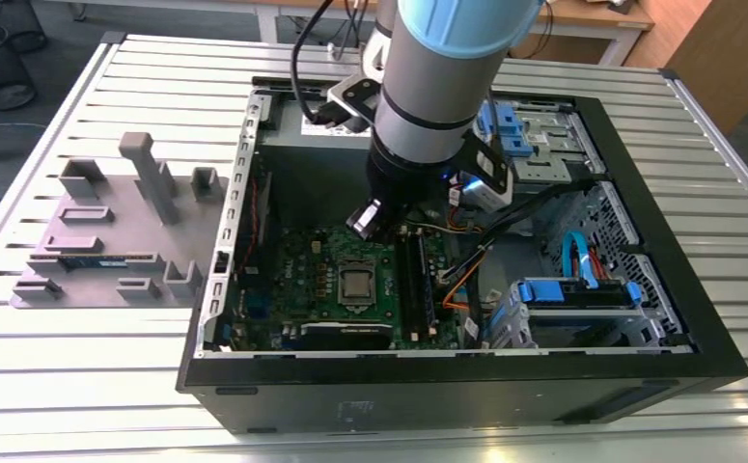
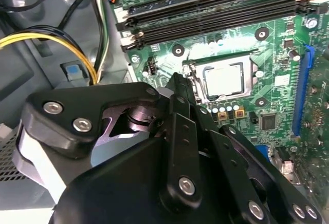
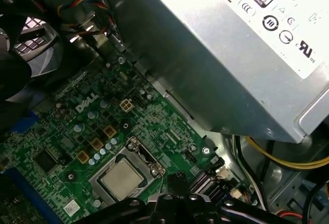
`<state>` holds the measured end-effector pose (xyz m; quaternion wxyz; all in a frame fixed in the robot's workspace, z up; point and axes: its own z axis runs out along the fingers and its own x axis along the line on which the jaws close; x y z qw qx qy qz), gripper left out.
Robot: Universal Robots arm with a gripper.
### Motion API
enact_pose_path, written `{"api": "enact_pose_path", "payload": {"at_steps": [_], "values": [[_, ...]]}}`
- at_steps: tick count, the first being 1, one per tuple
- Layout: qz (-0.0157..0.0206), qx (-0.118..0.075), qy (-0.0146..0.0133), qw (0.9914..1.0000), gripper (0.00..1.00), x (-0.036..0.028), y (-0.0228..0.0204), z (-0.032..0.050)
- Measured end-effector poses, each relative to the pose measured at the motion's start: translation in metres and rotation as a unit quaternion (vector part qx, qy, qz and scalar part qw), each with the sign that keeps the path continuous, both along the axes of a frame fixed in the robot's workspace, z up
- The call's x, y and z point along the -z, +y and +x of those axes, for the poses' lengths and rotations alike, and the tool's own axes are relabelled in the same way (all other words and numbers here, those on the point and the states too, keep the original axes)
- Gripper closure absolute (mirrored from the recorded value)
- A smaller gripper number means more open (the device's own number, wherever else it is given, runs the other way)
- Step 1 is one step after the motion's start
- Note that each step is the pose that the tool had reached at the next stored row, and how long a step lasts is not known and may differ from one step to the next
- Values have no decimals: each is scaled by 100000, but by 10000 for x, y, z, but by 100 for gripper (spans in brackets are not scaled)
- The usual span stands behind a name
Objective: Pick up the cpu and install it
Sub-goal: 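Install the first cpu locking lever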
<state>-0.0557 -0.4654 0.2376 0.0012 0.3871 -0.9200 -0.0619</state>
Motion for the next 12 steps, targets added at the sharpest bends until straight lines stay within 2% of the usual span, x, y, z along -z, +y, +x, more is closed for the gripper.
{"api": "enact_pose_path", "payload": {"at_steps": [5,12], "values": [[-838,656,2,99994,89,28,-13,0],[-1692,1228,3,99978,89,70,-45,-11]]}}
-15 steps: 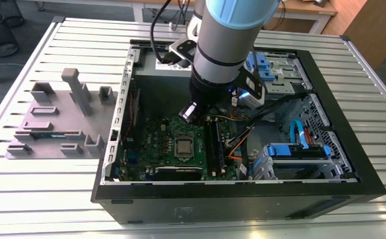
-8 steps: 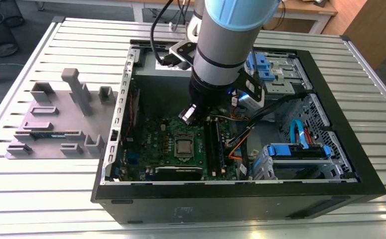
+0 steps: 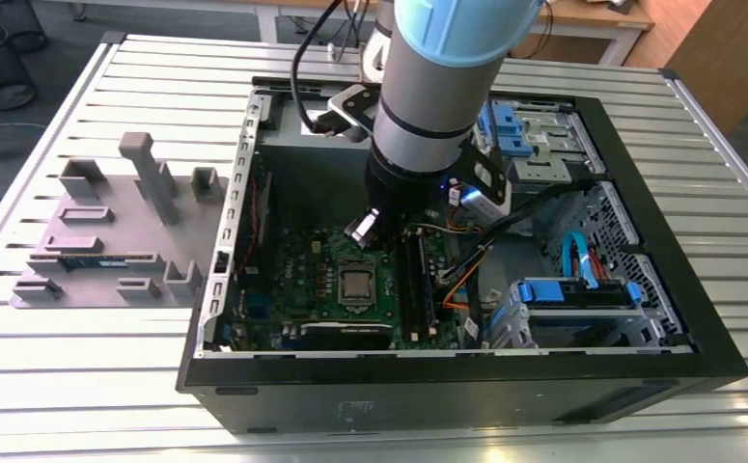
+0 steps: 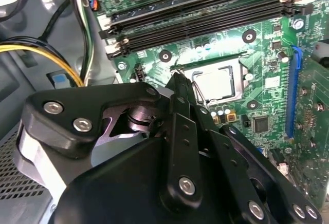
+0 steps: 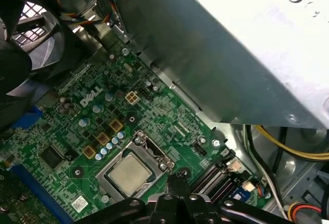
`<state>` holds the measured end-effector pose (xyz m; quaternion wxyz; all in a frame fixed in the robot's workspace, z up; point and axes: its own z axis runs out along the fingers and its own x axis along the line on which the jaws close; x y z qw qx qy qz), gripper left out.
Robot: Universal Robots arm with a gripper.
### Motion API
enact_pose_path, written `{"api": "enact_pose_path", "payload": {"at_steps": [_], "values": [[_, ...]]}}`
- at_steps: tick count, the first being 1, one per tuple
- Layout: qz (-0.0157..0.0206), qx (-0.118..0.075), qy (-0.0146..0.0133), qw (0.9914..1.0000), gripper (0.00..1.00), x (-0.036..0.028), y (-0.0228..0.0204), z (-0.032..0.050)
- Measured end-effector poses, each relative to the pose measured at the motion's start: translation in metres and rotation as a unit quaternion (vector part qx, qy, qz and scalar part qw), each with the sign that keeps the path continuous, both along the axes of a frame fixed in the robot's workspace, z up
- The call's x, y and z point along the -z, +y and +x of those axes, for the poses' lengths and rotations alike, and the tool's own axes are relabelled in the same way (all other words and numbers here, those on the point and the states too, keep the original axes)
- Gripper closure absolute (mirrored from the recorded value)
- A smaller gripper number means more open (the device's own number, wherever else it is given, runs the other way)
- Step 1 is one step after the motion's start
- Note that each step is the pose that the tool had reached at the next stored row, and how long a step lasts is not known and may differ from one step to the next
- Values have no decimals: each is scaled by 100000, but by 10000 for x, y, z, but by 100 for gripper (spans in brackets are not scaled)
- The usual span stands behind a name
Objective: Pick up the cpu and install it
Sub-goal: 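Install the first cpu locking lever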
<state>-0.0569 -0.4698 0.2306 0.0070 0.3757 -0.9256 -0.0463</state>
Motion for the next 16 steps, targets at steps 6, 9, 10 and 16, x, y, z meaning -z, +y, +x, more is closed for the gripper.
{"api": "enact_pose_path", "payload": {"at_steps": [6,9,10,16], "values": [[-108,32,-3,100000,89,6,-5,-13],[-108,60,-16,100000,89,13,-8,-20],[-147,87,-18,100000,89,17,-10,-24],[-1211,667,-23,99990,89,65,-22,-40]]}}
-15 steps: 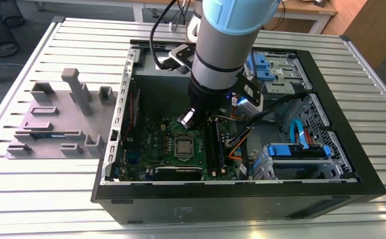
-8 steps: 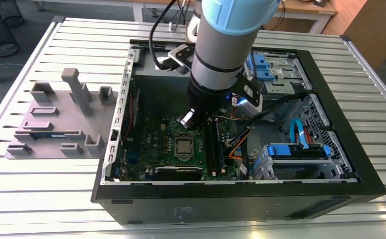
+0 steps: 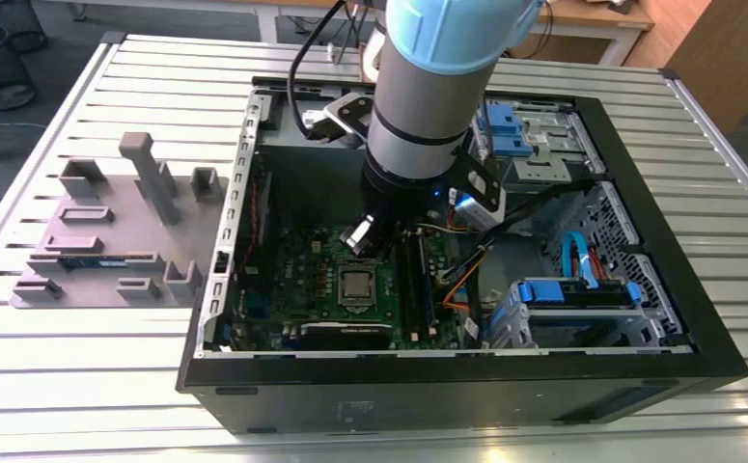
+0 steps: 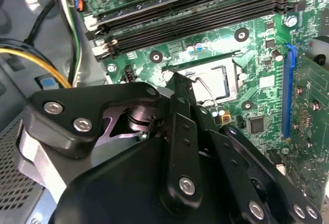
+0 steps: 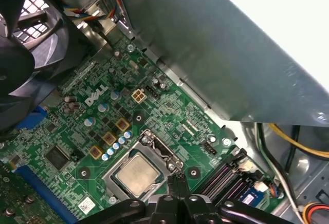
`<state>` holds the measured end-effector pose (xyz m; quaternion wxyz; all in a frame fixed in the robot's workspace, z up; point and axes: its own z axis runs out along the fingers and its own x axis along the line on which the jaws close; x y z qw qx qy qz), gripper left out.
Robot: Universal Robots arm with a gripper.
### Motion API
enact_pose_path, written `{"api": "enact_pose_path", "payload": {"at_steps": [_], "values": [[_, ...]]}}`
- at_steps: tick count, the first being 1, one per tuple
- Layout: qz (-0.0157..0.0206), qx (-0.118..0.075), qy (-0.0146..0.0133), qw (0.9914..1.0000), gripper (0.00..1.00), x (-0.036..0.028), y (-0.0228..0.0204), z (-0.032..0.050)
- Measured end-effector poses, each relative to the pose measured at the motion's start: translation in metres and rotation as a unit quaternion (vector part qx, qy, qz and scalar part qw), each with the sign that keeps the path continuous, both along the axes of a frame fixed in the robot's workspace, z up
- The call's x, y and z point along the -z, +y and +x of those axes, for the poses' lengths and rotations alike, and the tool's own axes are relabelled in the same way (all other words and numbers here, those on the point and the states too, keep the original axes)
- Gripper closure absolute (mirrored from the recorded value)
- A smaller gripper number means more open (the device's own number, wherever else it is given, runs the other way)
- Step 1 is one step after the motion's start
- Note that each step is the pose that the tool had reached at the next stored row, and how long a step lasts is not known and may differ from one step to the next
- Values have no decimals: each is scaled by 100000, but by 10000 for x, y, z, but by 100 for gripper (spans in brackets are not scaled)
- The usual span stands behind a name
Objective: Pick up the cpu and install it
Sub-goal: 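Install the first cpu locking lever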
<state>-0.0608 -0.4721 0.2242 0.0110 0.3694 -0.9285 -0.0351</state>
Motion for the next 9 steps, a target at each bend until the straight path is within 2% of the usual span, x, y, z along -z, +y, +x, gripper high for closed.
{"api": "enact_pose_path", "payload": {"at_steps": [2,9], "values": [[-420,150,1,99999,89,9,-1,0],[-440,206,0,99999,89,9,-1,-1]]}}
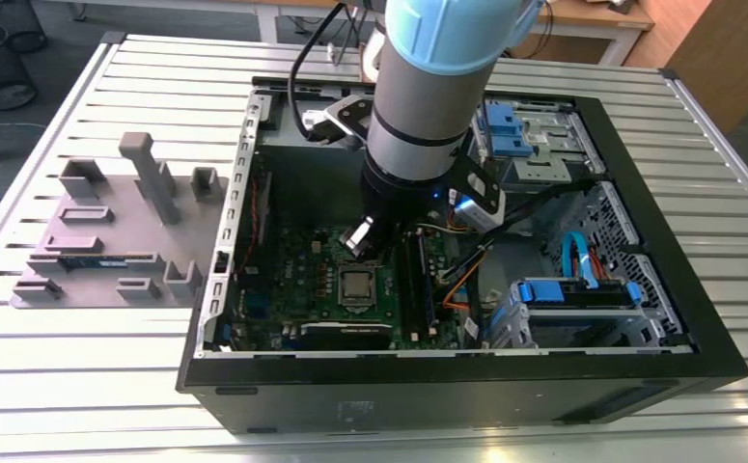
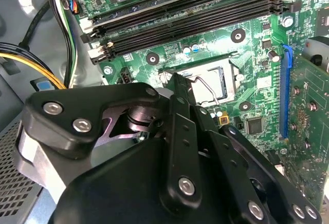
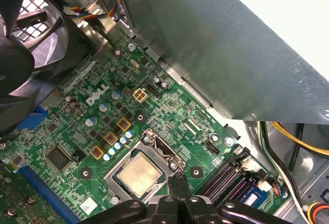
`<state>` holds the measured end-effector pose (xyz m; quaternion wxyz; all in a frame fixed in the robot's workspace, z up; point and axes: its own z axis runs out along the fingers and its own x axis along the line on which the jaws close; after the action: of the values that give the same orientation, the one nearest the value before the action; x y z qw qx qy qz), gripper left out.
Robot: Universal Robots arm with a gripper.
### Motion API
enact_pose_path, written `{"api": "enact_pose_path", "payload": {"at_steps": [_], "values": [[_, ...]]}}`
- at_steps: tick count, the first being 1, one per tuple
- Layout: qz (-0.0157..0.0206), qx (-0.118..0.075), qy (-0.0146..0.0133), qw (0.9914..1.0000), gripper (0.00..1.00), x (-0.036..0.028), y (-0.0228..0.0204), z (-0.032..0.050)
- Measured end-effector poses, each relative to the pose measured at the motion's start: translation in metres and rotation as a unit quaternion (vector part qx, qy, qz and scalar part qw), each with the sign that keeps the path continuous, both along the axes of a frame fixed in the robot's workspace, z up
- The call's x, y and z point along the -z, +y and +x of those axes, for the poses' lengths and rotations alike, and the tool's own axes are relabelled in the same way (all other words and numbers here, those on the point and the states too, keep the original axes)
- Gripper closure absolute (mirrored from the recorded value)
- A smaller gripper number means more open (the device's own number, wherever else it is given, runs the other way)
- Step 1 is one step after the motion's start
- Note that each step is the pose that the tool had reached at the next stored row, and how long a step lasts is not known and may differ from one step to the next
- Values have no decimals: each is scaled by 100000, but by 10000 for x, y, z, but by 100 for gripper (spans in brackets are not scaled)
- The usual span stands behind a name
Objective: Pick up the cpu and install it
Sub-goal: 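Install the first cpu locking lever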
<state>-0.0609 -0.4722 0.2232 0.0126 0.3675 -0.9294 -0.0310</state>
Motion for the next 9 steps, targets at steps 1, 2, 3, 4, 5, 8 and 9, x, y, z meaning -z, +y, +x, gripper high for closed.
{"api": "enact_pose_path", "payload": {"at_steps": [1,2,3,4,5,8,9], "values": [[-1,1,-1,100000,89,0,0,0],[-3,0,0,100000,89,0,0,0],[-2,4,0,100000,89,0,0,0],[-4,8,1,100000,89,0,0,0],[-2,11,0,100000,89,0,0,0],[-1,11,-1,100000,89,0,0,0],[-3,11,0,100000,89,0,0,0]]}}
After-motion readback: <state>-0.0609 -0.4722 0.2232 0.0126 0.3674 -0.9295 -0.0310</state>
